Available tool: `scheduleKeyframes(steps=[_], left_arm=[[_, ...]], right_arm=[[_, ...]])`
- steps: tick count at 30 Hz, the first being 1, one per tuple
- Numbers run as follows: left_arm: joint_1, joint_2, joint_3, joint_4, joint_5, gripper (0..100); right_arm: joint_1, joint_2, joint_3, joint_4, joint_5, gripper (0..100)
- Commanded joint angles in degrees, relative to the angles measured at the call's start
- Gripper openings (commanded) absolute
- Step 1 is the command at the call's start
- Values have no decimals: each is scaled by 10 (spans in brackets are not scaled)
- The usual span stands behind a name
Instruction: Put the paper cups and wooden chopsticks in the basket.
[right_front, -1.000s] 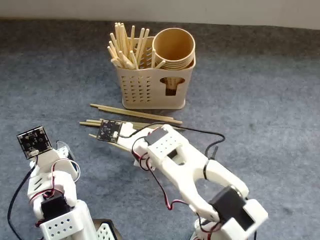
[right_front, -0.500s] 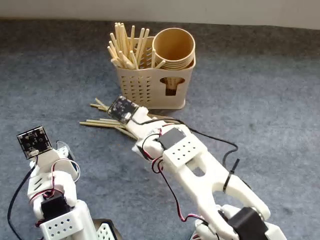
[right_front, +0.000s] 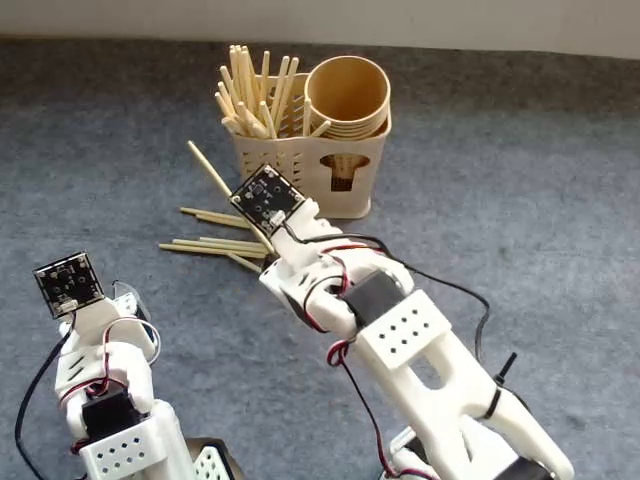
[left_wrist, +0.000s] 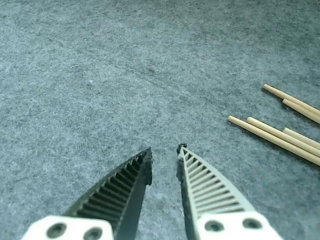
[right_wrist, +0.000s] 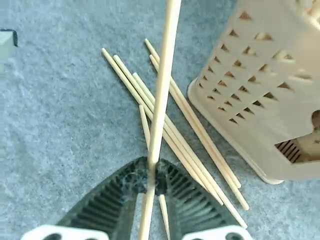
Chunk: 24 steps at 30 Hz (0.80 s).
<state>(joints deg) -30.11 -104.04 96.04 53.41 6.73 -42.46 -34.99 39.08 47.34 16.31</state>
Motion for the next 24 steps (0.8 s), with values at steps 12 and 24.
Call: scheduleKeyframes(steps=[12,24], left_arm=[[-6,0,12,1,1,101],[-6,0,12,1,1,101]], right_arm=[[5,-109,-18,-217,-6,4],[57,-79,-17,-537,-3,4]])
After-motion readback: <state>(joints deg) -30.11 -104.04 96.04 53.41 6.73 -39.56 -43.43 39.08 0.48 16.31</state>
